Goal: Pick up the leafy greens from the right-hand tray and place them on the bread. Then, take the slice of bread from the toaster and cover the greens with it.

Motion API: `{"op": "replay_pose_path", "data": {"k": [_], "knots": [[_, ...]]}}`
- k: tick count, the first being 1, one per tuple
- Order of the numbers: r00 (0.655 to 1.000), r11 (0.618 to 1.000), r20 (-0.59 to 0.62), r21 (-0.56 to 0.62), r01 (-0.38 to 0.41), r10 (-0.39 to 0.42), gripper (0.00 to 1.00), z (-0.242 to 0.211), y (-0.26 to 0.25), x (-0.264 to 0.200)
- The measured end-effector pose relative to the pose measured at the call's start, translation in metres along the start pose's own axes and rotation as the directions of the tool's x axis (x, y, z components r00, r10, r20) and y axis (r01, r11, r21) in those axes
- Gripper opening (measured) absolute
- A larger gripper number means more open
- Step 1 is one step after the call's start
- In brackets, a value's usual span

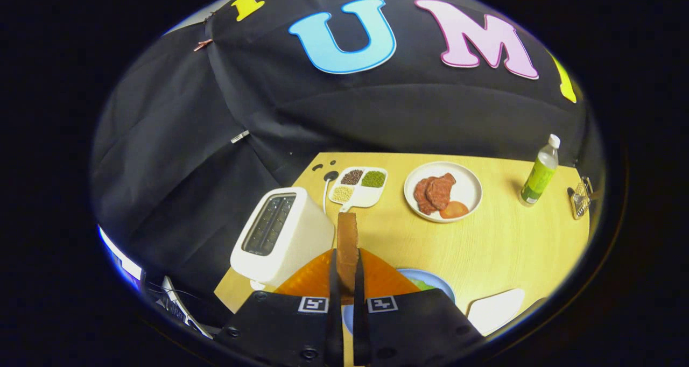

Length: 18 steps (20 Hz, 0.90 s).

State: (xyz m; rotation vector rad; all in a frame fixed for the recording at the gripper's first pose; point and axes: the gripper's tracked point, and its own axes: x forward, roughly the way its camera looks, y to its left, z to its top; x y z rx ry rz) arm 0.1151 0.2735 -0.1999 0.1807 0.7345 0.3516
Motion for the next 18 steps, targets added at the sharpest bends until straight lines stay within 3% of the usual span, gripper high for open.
{"op": "replay_pose_path", "data": {"k": [12,18], "knots": [[0.990,0.992,-0.139,0.122,0.008,0.009,0.11,-0.098,-0.055,0.023],[0.993,0.987,-0.122,0.159,0.022,-0.003,0.11,-0.106,-0.080,0.022]]}}
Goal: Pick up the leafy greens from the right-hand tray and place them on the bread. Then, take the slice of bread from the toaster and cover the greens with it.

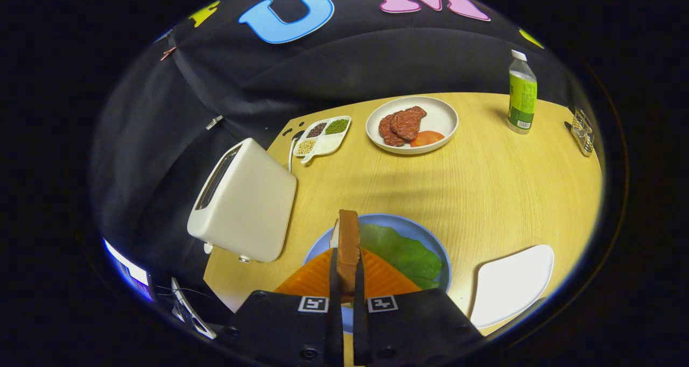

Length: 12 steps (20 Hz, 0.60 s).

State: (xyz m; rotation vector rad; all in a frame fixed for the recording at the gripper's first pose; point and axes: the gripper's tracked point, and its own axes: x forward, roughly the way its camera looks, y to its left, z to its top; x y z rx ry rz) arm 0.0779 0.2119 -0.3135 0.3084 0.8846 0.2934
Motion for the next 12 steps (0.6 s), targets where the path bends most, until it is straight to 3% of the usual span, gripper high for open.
{"op": "replay_pose_path", "data": {"k": [5,8,10,12], "knots": [[0.997,0.997,-0.026,0.019,0.076,-0.075,0.16,-0.017,-0.028,0.003],[0.995,0.995,-0.037,0.025,0.092,-0.091,0.29,-0.022,-0.035,0.002],[0.991,0.992,-0.039,0.006,0.128,-0.128,0.31,-0.023,-0.044,0.002],[0.985,0.986,-0.049,-0.037,0.162,-0.163,0.52,-0.030,-0.051,-0.001]]}}
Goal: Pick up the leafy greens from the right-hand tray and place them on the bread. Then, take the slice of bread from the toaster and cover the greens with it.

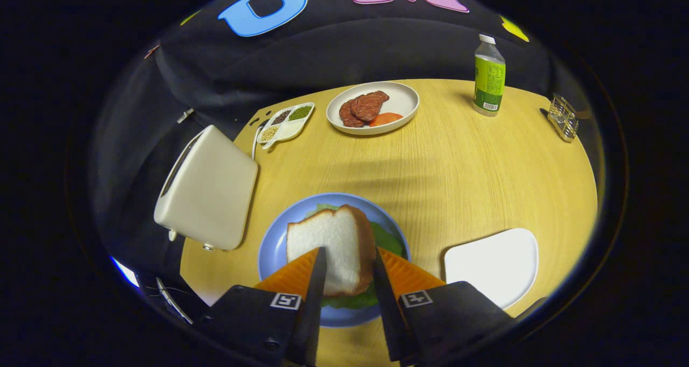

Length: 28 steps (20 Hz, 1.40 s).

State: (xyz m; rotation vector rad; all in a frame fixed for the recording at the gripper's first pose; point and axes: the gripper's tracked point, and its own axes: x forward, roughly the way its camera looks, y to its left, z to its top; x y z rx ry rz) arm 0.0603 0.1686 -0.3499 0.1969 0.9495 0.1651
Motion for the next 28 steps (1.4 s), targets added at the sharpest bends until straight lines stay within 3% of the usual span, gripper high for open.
{"op": "replay_pose_path", "data": {"k": [3,4,7,18,23,28], "knots": [[1.000,0.998,-0.007,-0.056,0.008,-0.009,0.70,-0.008,-0.002,-0.006],[1.000,0.998,-0.006,-0.066,0.007,-0.007,0.89,-0.009,-0.002,-0.009],[1.000,0.997,0.006,-0.076,0.010,-0.009,1.00,-0.008,-0.002,-0.019],[0.979,0.987,0.203,-0.159,0.008,0.025,0.99,0.062,-0.008,-0.103],[0.929,0.983,0.371,-0.174,0.058,0.011,0.99,0.104,-0.020,-0.167],[0.853,0.988,0.522,-0.128,0.088,-0.008,0.98,0.138,-0.038,-0.231]]}}
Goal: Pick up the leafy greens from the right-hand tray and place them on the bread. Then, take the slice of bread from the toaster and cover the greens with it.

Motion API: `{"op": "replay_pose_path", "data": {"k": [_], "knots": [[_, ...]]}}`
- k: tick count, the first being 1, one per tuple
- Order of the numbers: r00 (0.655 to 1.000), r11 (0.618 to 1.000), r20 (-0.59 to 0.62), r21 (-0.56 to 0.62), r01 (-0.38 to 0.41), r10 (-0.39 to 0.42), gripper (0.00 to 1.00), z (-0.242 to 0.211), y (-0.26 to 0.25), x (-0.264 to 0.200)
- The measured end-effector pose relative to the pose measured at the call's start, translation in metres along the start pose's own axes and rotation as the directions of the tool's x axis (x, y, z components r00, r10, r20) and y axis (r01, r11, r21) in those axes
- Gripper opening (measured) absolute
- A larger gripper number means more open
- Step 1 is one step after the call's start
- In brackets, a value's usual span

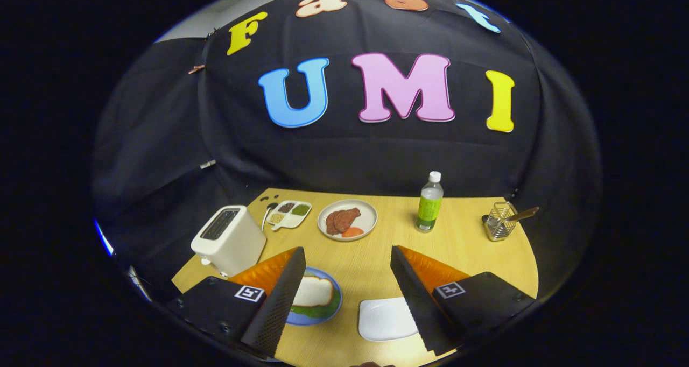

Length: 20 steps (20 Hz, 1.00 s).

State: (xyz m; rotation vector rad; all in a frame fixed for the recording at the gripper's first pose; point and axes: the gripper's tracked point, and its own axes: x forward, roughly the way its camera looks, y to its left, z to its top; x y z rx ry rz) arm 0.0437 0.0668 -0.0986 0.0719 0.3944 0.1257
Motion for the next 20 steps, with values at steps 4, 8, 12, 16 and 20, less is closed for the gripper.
{"op": "replay_pose_path", "data": {"k": [4,8,12,16,20], "knots": [[0.985,0.995,0.146,-0.029,0.092,-0.086,0.98,0.047,-0.043,-0.029],[0.958,0.988,0.250,-0.019,0.152,-0.142,0.98,0.077,-0.071,-0.050],[0.955,0.986,0.247,-0.006,0.168,-0.162,0.98,0.085,-0.084,-0.048],[0.958,0.986,0.236,-0.002,0.168,-0.163,0.98,0.087,-0.089,-0.043],[0.959,0.986,0.235,-0.006,0.166,-0.160,0.98,0.084,-0.090,-0.039]]}}
